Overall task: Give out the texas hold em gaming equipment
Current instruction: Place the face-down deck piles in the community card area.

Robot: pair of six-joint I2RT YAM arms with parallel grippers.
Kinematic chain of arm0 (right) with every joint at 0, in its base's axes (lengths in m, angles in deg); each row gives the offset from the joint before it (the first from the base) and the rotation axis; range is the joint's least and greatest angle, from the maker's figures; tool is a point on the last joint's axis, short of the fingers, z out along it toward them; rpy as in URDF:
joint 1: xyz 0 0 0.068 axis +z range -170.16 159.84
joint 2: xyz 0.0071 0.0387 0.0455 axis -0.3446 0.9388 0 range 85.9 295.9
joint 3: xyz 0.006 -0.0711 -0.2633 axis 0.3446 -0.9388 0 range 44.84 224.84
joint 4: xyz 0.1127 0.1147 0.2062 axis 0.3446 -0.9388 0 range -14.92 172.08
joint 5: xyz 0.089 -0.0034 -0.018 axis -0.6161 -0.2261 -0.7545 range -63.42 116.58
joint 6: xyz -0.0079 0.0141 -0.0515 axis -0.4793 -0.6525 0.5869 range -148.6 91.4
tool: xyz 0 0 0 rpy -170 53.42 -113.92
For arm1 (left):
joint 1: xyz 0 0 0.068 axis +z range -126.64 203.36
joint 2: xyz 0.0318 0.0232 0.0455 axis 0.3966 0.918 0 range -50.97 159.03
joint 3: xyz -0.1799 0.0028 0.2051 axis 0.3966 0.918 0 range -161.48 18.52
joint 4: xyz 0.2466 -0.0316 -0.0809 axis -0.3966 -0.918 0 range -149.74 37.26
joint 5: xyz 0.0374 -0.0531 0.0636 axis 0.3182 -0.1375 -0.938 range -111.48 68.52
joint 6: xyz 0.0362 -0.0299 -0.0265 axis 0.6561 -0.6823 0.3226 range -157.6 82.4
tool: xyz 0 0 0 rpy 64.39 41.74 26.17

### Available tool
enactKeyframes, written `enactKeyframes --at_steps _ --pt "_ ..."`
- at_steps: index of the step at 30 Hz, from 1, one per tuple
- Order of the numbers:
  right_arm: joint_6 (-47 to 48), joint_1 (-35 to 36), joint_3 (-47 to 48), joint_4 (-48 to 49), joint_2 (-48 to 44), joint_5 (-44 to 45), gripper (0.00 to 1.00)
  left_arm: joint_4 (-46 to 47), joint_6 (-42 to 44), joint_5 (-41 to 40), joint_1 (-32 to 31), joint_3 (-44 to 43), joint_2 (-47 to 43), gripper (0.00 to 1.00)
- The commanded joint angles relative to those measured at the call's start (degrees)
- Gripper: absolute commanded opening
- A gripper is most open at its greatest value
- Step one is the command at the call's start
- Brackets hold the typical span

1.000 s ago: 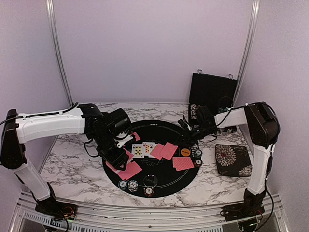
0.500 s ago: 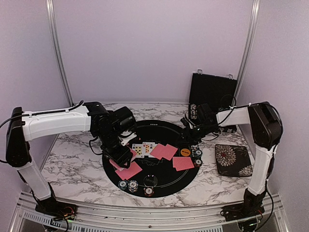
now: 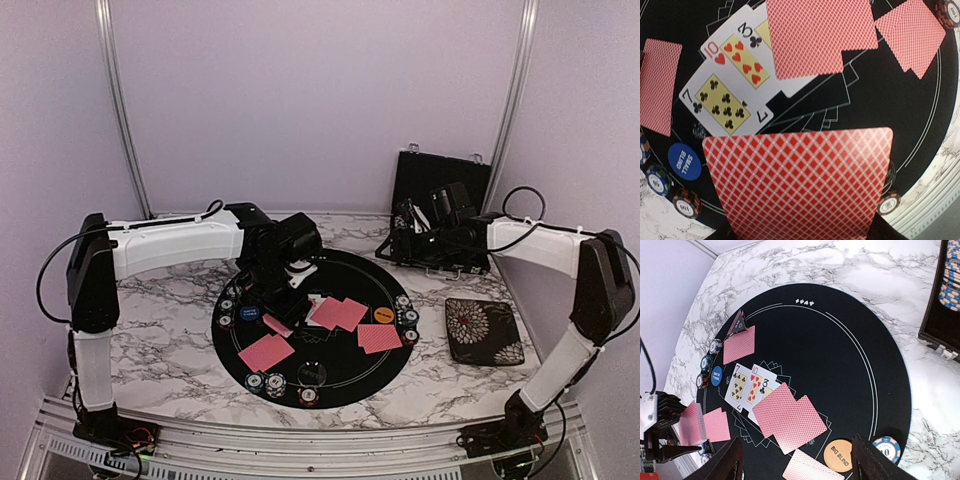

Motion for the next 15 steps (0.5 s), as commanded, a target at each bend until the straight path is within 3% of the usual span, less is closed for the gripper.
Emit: enactKeyframes --at_steps 1,15 --pt "-1.47 0.49 -1.68 0.49 -4.52 2.77 0.72 -2.49 -0.33 -0.46 1.01 -8.37 6.43 0.50" --pt "-2.86 1.46 -7.13 1.38 -11.55 1.86 0.71 -5.72 0.29 0.87 7.16 -31.72 24.10 0.51"
